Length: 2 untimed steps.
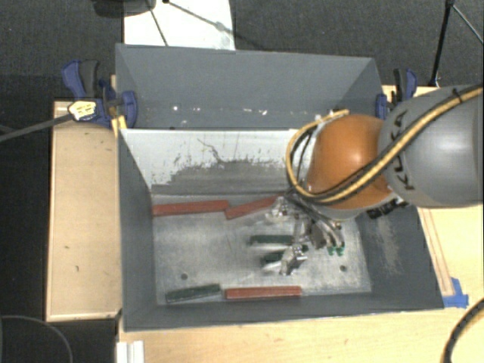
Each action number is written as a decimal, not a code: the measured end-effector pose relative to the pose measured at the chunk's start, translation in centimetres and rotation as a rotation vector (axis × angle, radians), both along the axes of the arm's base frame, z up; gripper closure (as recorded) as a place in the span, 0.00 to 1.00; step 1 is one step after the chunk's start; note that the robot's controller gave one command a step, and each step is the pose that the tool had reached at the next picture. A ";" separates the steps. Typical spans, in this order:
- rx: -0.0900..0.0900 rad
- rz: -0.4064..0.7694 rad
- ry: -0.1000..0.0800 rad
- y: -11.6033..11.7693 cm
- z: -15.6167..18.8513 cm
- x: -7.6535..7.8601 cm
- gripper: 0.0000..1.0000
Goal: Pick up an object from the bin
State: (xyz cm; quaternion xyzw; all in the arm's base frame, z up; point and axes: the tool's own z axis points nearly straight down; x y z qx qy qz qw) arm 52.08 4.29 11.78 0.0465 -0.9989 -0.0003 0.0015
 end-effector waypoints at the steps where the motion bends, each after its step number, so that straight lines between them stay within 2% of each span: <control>1: 0.000 -0.028 -0.007 -1.1 0.8 0.0 0.00; 2: 0.000 0.047 -0.006 -2.4 -4.7 -0.2 0.00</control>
Offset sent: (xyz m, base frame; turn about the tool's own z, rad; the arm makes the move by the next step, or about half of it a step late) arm -0.0030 -0.0250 -0.0478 -0.0474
